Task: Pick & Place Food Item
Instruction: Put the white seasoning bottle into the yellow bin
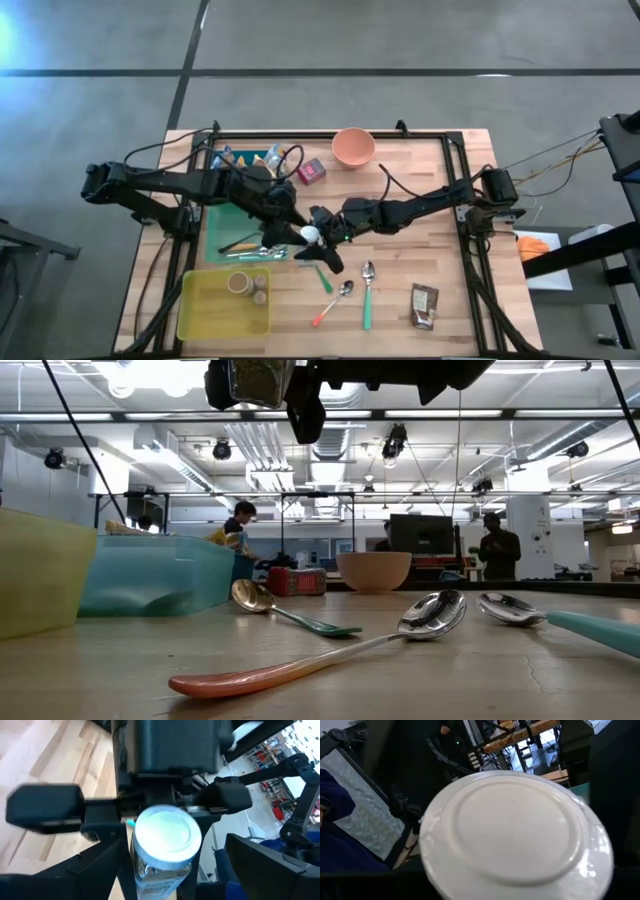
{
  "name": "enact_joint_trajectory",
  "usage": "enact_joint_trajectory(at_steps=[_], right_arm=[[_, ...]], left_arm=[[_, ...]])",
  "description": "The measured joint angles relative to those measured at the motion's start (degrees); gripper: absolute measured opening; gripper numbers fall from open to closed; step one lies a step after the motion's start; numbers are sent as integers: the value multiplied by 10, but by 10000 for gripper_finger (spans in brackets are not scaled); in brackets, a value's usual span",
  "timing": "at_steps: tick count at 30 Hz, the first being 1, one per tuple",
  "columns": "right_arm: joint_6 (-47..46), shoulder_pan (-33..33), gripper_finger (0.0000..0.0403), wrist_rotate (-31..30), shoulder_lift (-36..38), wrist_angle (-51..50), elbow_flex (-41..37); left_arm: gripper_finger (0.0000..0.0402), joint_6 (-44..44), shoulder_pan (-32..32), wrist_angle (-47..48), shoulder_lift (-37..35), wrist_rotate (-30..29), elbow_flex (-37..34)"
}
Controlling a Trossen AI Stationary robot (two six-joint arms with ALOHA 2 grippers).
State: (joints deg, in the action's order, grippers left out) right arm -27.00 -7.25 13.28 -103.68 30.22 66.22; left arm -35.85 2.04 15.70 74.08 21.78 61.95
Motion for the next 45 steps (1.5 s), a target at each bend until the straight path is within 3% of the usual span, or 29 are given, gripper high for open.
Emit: enact_joint_trajectory(at_steps=[16,22,45], right_arm=[[-11,-1,188,-5,0,2,1],[-11,0,188,-16,0,1,1],[-4,-14,188,-15,-1,-2,18]], left_arm=[[343,13,0,6,1,-1,-1],[343,13,0,7,1,-39,-1],[343,15,0,12,2,-62,-4]])
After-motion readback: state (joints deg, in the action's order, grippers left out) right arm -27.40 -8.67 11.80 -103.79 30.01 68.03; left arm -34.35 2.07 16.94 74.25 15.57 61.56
